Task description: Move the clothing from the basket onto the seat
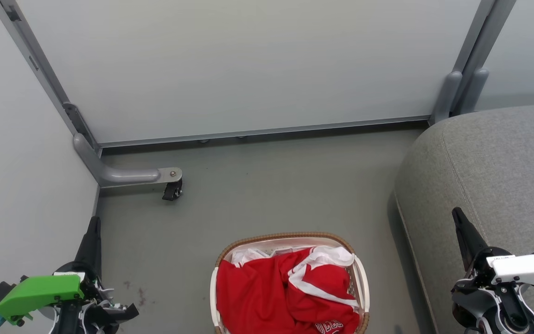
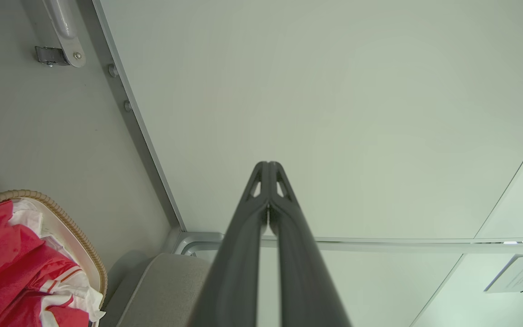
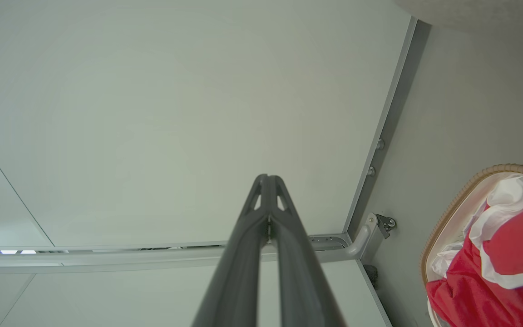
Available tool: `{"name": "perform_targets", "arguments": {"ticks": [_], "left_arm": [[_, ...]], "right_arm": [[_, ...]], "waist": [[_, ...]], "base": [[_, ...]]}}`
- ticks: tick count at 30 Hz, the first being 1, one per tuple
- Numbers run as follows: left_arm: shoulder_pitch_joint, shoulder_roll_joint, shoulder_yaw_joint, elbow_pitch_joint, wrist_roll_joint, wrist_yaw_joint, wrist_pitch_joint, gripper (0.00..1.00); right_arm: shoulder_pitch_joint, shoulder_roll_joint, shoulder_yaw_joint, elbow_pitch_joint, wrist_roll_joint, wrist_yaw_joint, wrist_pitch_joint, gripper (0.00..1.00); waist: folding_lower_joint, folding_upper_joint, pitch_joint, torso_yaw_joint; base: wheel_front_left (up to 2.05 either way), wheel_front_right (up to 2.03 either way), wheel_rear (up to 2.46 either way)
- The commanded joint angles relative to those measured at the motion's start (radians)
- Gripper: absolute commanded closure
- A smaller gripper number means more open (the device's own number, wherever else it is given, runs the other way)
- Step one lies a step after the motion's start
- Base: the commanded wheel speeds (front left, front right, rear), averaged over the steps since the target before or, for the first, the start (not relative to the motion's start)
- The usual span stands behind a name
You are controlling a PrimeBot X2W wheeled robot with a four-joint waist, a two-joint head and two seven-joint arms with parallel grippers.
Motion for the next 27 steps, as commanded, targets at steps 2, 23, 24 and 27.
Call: {"name": "perform_targets", "arguments": {"ticks": [2,23,24,27], "left_arm": [[-0.014,0.001,0.001,-0.001,0.007,-0.005,0.001,1.0],[-0.014,0.001,0.001,-0.001,0.007,-0.005,0.001,1.0],[-0.014,0.001,0.001,-0.001,0.007,-0.005,0.001,1.0],[-0.014,0.001,0.001,-0.001,0.007,-0.005,0.001,1.0]], "right_arm": [[-0.009,-0.006,-0.002,-0.003,0.002,0.0,0.001,1.0],[-0.009,-0.006,-0.002,-0.003,0.002,0.0,0.001,1.0],[-0.009,-0.006,-0.002,-0.003,0.002,0.0,0.001,1.0],[-0.009,-0.006,-0.002,-0.003,0.002,0.0,0.001,1.0]], "waist": [[0.0,0.0,0.0,0.0],[0.0,0.0,0.0,0.0],[0.0,0.0,0.0,0.0],[0.0,0.0,0.0,0.0]], "base": [[0.0,0.0,0.0],[0.0,0.0,0.0],[0.0,0.0,0.0],[0.0,0.0,0.0]]}}
